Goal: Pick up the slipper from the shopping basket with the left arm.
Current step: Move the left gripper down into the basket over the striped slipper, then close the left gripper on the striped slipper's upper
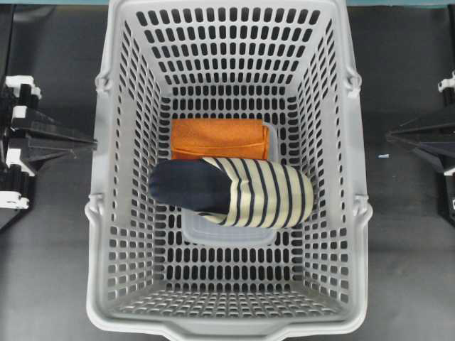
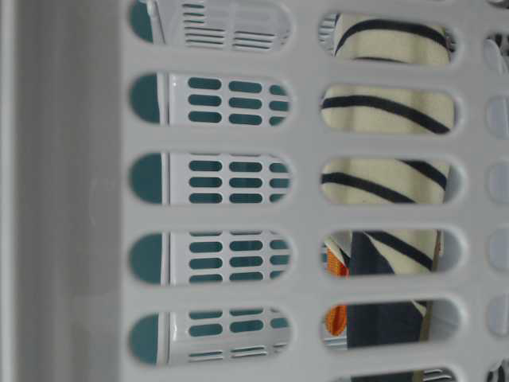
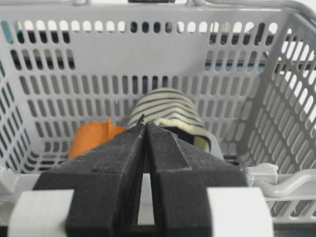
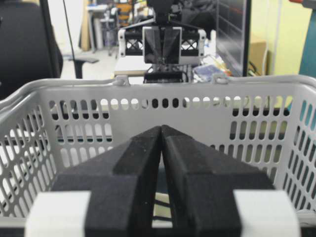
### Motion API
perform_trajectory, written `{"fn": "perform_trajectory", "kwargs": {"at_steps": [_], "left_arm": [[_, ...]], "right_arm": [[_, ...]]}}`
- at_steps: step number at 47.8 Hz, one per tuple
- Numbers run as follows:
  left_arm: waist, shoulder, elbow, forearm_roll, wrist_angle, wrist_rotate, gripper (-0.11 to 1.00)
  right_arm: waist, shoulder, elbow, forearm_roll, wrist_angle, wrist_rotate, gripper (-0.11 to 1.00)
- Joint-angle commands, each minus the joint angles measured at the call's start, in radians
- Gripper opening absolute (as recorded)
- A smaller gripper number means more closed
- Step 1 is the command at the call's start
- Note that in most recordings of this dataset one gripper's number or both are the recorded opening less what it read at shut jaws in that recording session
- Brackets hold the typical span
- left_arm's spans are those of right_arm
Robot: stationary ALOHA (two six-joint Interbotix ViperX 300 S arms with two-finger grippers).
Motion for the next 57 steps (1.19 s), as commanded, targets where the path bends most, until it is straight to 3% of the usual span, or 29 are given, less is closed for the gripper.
{"fn": "perform_trajectory", "kwargs": {"at_steps": [1, 5, 16, 30, 34, 43, 47, 57], "left_arm": [[-0.008, 0.014, -0.080, 0.040, 0.052, -0.023, 0.06], [-0.008, 0.038, -0.156, 0.040, 0.152, -0.035, 0.00], [-0.018, 0.199, -0.426, 0.041, 0.515, -0.040, 0.00], [-0.029, 0.495, -0.718, 0.041, 0.801, -0.044, 0.00], [-0.041, 0.594, -0.808, 0.041, 0.884, -0.048, 0.00], [-0.052, 0.781, -0.980, 0.041, 1.060, -0.049, 0.01], [-0.052, 0.847, -1.031, 0.041, 1.098, -0.052, 0.13], [-0.071, 1.006, -1.137, 0.041, 1.147, -0.046, 0.74]], "right_arm": [[0.005, 0.009, -0.020, 0.002, -0.006, 0.002, 0.00], [0.008, 0.003, -0.020, 0.006, 0.006, 0.008, 0.00], [0.009, -0.009, -0.025, 0.006, 0.060, 0.021, 0.00], [0.009, -0.028, -0.032, 0.006, 0.123, 0.017, 0.03], [0.009, -0.031, -0.032, 0.006, 0.138, 0.021, 0.17], [0.009, -0.040, -0.034, 0.006, 0.161, 0.021, 0.65], [0.009, -0.041, -0.034, 0.006, 0.163, 0.021, 0.72], [0.009, -0.049, -0.032, 0.006, 0.164, 0.023, 0.72]]}}
